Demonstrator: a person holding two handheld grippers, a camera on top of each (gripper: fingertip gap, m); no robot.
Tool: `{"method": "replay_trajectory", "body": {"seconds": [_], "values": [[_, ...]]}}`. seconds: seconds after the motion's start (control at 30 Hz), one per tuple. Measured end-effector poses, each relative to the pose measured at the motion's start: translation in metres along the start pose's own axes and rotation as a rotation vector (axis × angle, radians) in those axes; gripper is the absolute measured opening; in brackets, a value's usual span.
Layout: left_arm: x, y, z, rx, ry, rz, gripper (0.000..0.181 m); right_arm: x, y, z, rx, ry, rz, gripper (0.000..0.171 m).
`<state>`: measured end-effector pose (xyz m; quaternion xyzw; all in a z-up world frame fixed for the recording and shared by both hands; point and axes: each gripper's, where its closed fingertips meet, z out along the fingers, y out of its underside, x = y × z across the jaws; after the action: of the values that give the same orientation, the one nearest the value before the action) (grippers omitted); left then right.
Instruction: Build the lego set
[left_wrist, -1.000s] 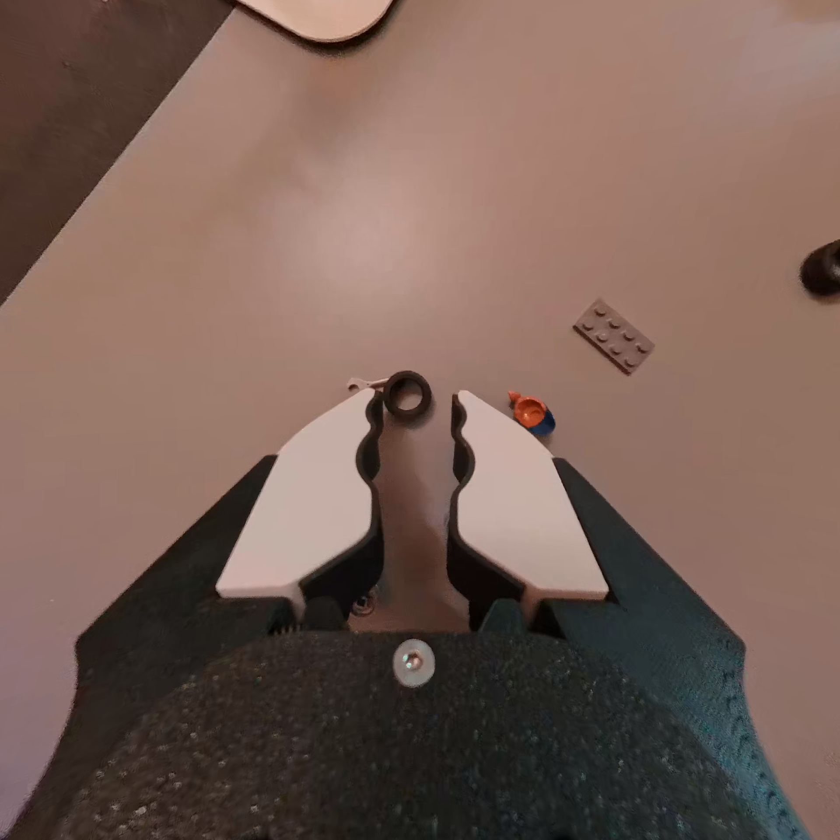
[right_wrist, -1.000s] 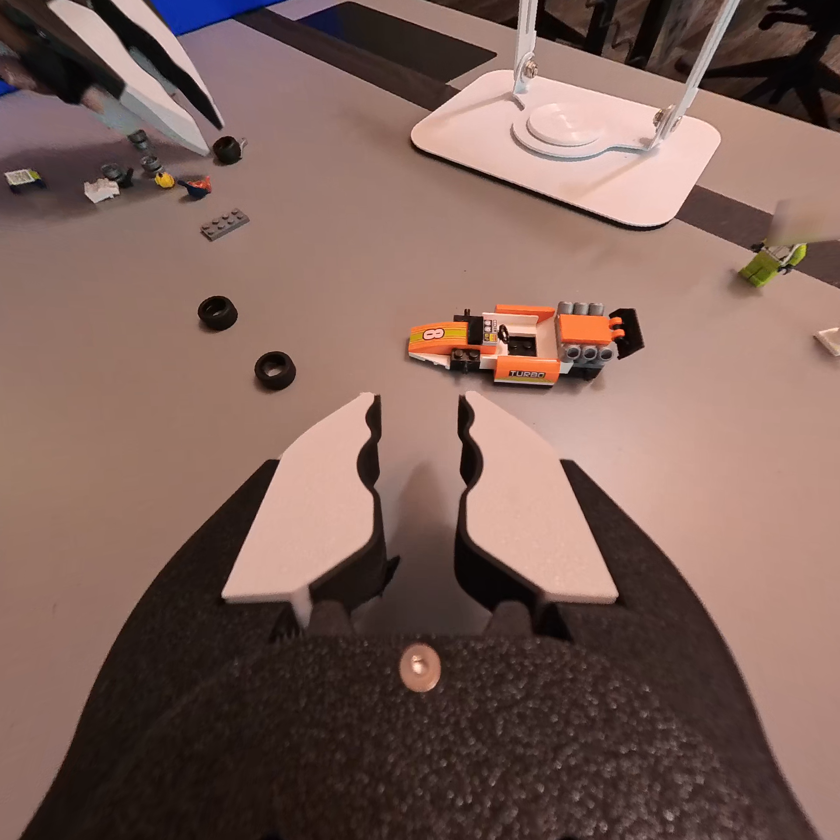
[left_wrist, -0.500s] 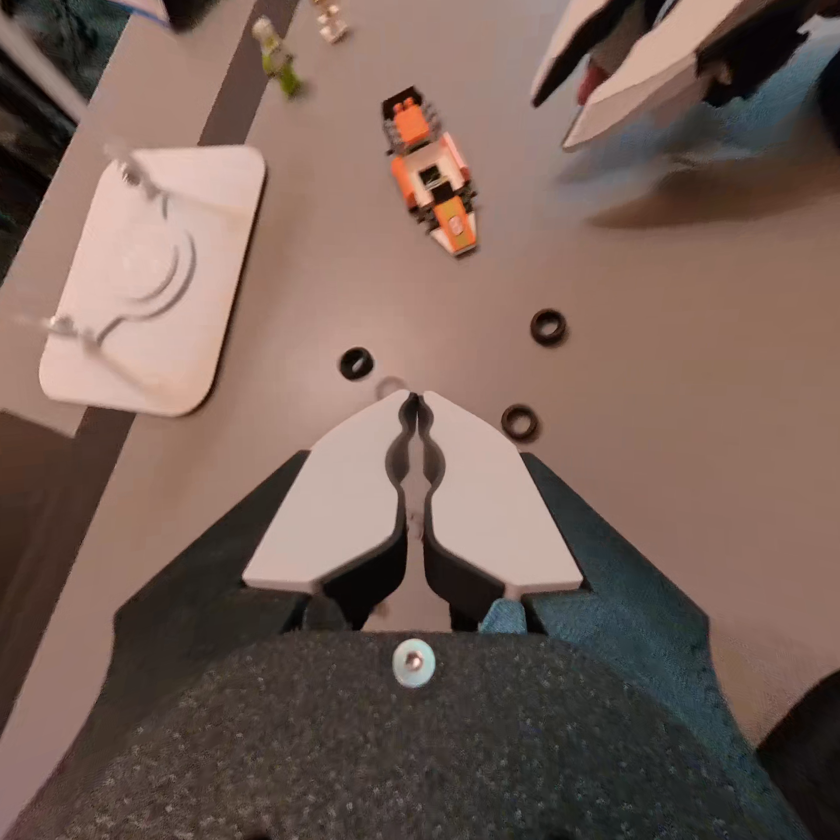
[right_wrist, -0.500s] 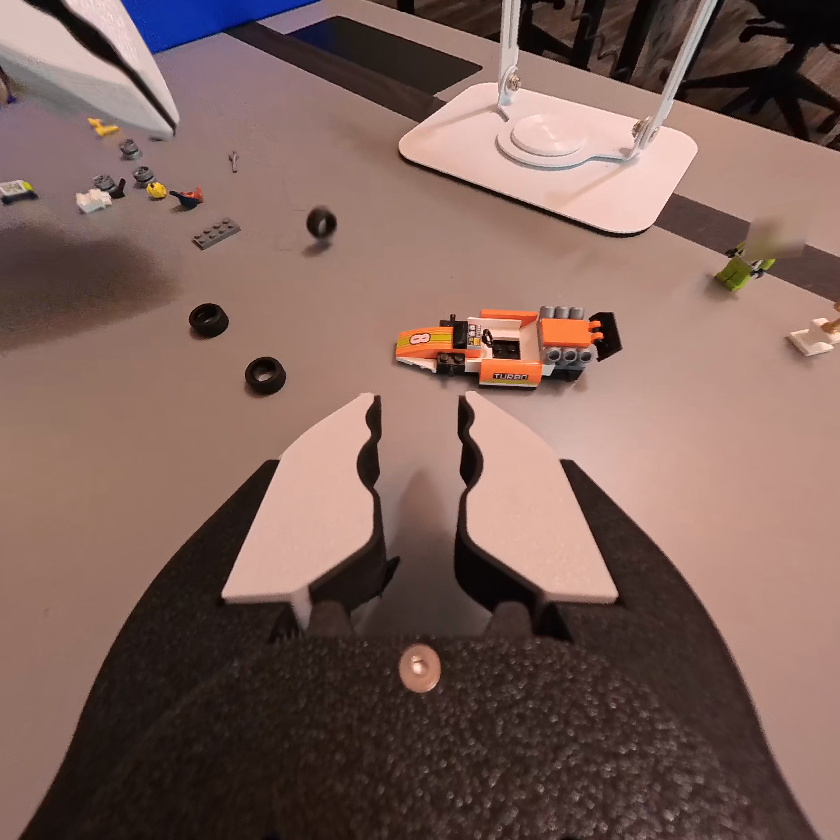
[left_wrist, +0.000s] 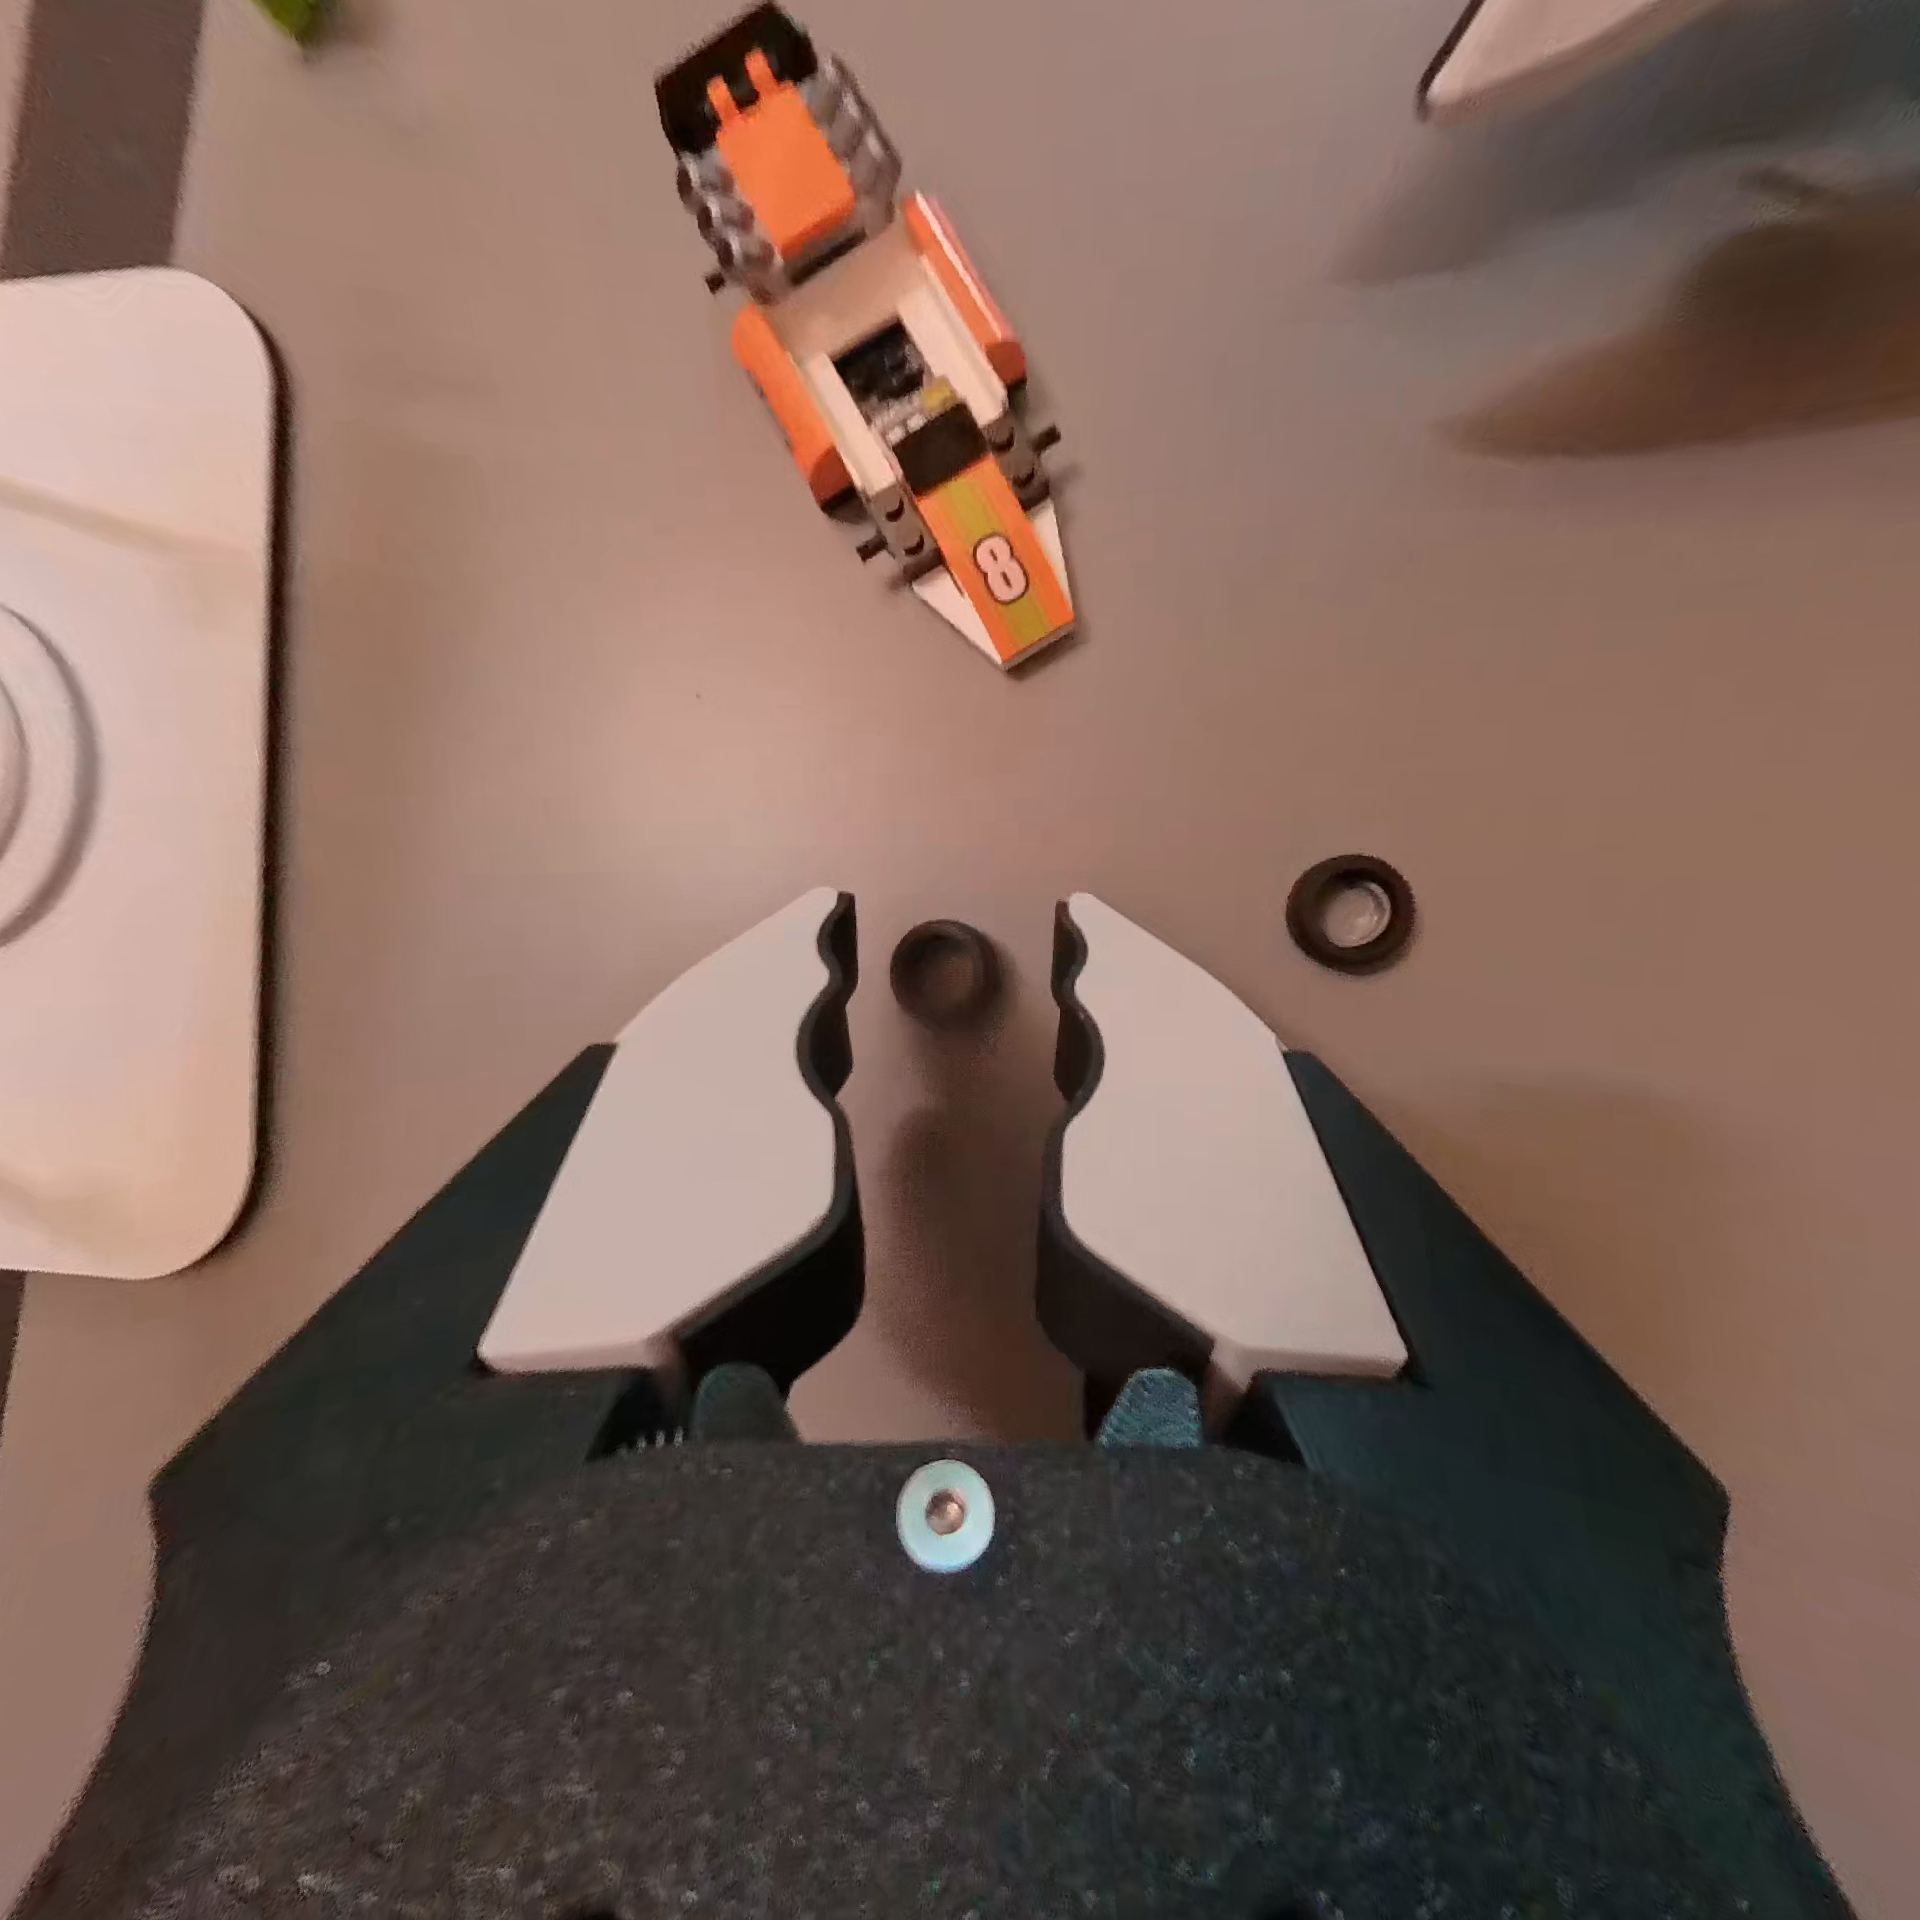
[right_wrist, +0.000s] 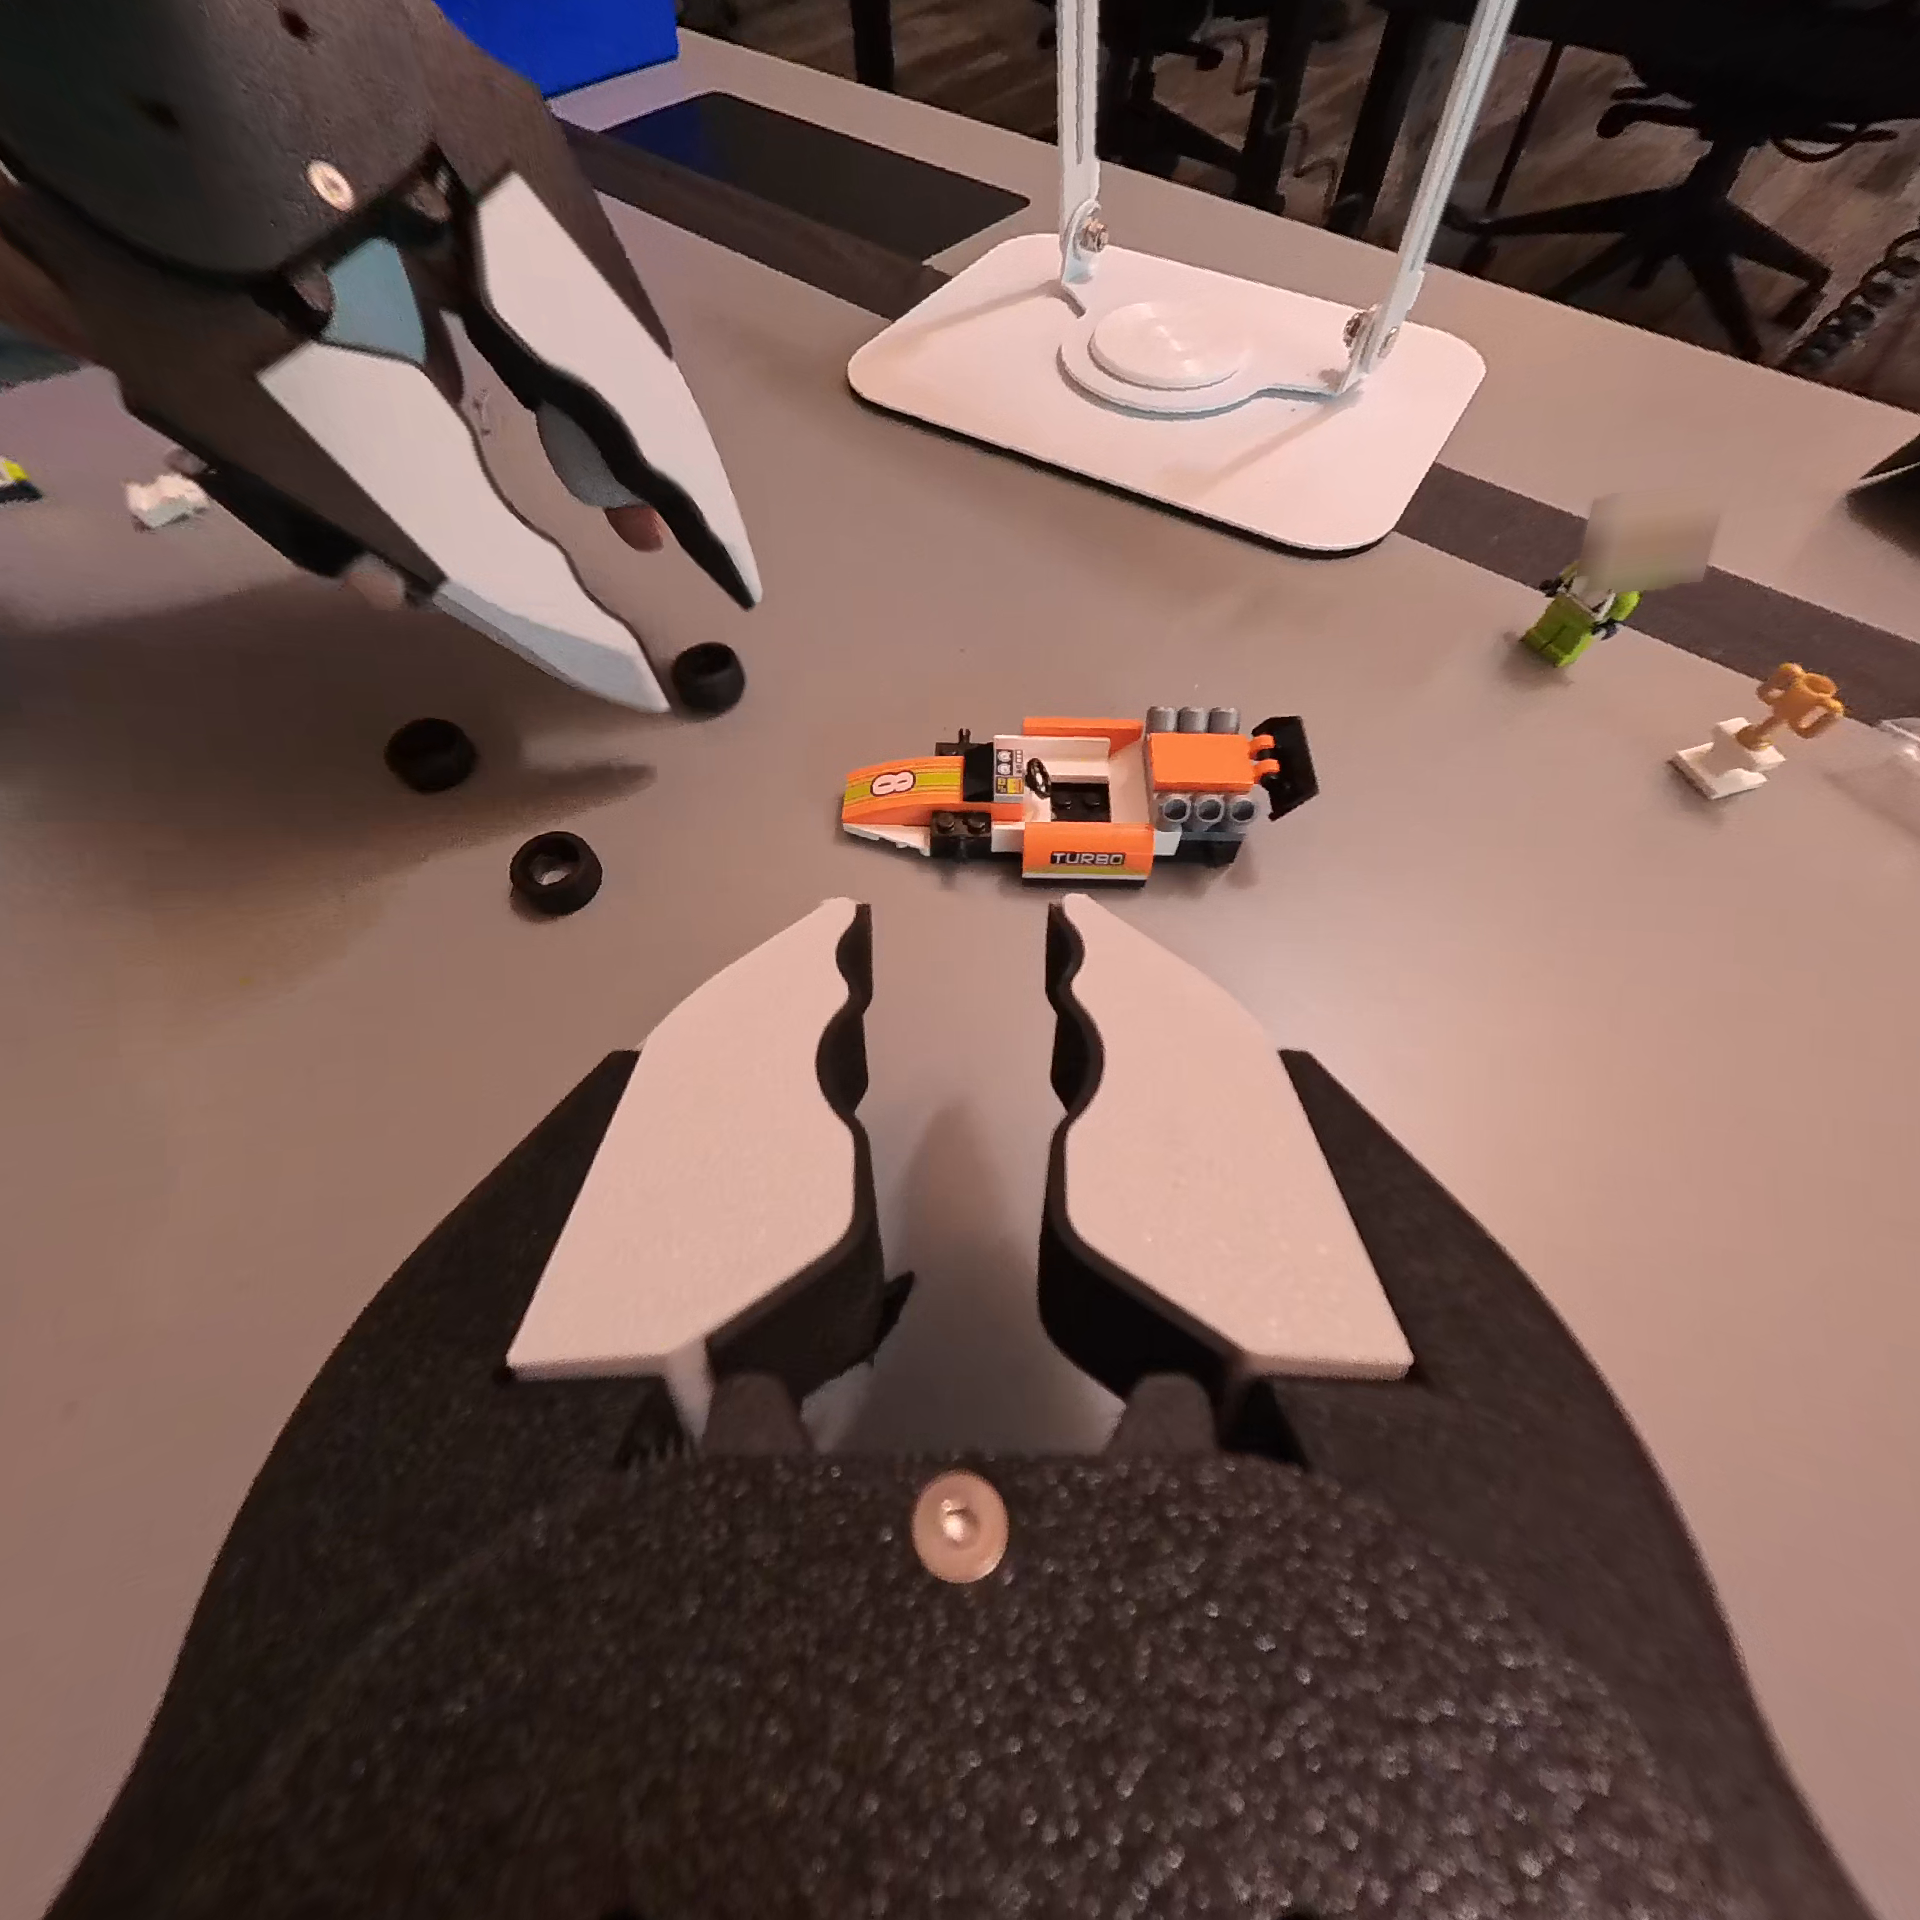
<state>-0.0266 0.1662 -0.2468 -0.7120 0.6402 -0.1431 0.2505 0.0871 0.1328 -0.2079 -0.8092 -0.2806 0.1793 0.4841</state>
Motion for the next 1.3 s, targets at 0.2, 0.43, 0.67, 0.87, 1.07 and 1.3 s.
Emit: {"method": "replay_trajectory", "body": {"seconds": [0.2, 0.43, 0.67, 0.87, 1.07, 1.3], "values": [[-0.003, 0.015, 0.006, -0.046, -0.002, -0.035, 0.031, 0.004, 0.001, -0.002, -0.001, 0.000, 0.004, 0.032], [0.002, 0.024, 0.003, -0.055, 0.017, -0.071, 0.020, 0.005, 0.000, -0.002, 0.001, -0.007, 0.005, 0.032], [0.057, -0.037, 0.000, 0.079, 0.107, 0.071, 0.020, 0.007, -0.001, -0.003, 0.006, -0.001, 0.006, 0.032], [0.091, -0.056, 0.034, 0.033, 0.169, 0.147, 0.020, 0.008, -0.002, -0.006, 0.011, 0.009, 0.006, 0.031], [0.090, -0.057, 0.042, 0.023, 0.146, 0.158, 0.021, 0.011, -0.004, -0.008, 0.021, 0.013, 0.025, 0.031], [0.088, -0.058, 0.026, 0.075, 0.109, 0.126, 0.031, 0.009, -0.003, -0.007, 0.012, 0.006, 0.025, 0.031]]}}
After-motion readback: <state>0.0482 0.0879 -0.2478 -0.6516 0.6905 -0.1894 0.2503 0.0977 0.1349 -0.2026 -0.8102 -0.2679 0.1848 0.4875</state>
